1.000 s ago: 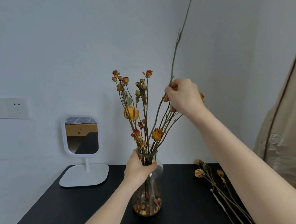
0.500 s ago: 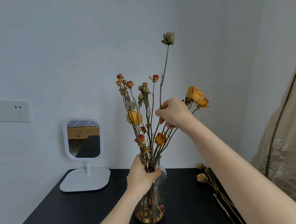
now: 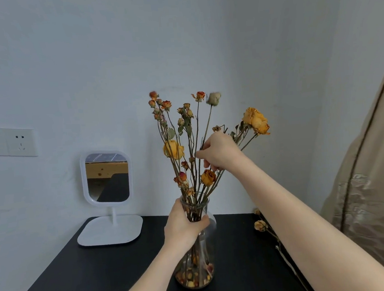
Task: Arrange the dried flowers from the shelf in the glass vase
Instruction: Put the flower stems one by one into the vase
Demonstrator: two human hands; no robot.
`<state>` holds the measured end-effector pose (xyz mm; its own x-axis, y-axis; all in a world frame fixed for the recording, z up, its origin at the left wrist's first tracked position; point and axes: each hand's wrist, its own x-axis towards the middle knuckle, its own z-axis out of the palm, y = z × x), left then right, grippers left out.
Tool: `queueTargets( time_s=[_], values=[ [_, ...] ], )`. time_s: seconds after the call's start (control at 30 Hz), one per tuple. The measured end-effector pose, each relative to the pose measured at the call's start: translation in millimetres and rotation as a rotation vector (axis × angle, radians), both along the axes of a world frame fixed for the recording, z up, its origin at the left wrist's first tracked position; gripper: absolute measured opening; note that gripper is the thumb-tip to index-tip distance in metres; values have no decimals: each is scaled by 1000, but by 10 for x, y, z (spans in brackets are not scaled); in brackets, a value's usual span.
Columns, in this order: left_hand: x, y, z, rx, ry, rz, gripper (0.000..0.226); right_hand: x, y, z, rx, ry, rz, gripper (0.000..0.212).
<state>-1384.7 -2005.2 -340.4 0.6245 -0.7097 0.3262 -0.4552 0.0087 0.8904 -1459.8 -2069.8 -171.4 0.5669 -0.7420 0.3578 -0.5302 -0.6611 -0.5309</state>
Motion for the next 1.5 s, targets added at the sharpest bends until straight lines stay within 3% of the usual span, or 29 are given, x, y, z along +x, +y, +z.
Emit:
queueTargets(
  time_s=[0.17, 0.53, 0.87, 1.0, 1.13, 1.33, 1.5],
  values=[
    [-3, 9, 3, 2, 1, -2, 58, 13, 35, 14, 36, -145, 37, 25],
    [4, 23, -6, 3, -19, 10, 54, 21, 60, -66, 67, -177, 39, 29],
    [33, 37, 30, -11, -18, -29, 60, -459, 235, -194, 91, -267, 108, 18],
    [-128, 224, -45, -133, 80, 129, 74, -836, 225, -497, 134, -249, 89, 12],
    [-428, 480, -300, -156, 263, 289, 46, -1225, -20, -942, 297, -175, -10, 12],
    [-980, 428, -572, 54, 312, -23, 15, -1915, -572, -1562, 431, -112, -221, 8],
    [-1357, -125, -595, 309, 24, -232, 8, -2397, -888, -1965, 504, -3, -350, 11]
  ],
)
